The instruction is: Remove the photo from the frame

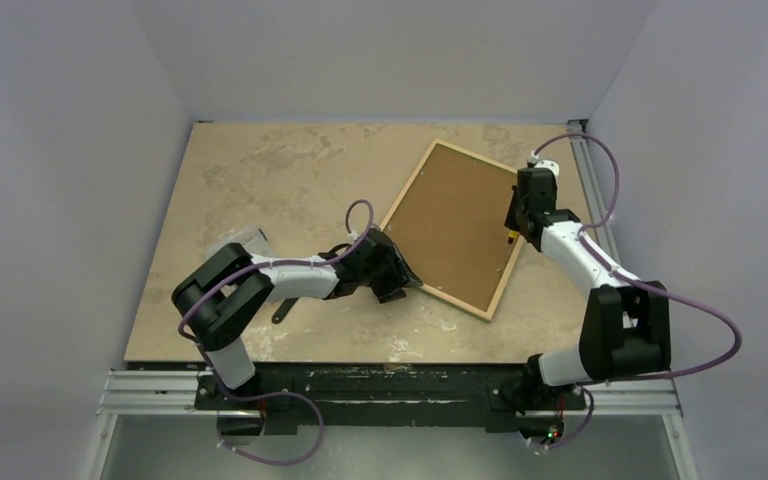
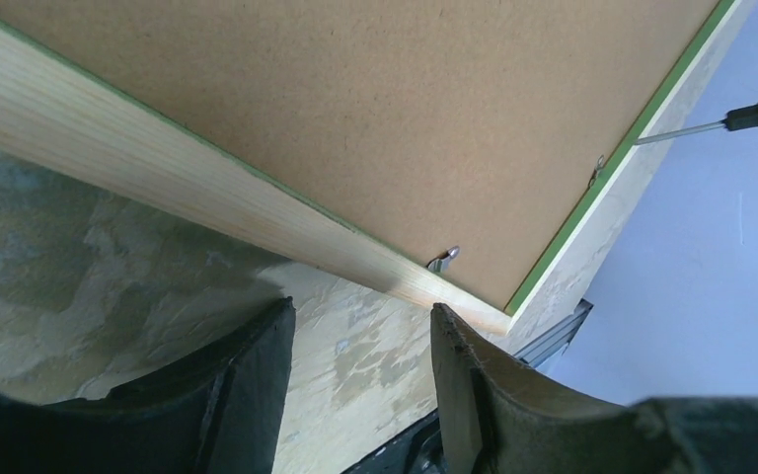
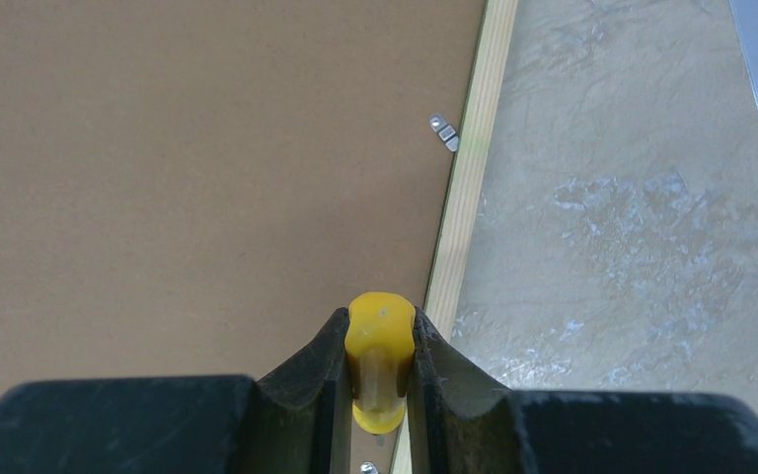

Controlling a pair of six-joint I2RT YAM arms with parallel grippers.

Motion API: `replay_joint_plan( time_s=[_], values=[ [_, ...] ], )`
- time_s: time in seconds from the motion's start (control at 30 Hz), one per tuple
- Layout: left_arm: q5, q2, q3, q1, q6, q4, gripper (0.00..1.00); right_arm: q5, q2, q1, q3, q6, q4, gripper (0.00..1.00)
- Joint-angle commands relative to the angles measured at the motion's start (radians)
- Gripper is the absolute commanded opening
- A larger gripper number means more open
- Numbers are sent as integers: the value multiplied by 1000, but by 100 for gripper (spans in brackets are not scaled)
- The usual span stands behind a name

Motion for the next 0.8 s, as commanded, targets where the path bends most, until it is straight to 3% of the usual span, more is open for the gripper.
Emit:
replay_joint_plan(
  time_s=[0.0,0.37,0.77],
  values=[
    [-37,16,30,-1,11,63,50,22,22,-4,-7,-22,49,0],
    [5,69,26,0,8,118,39,17,71,-7,2,24,-48,0],
    [12,94,30,2,-8,123,34,-27,39,-7,-57,101,-105,0]
  ],
)
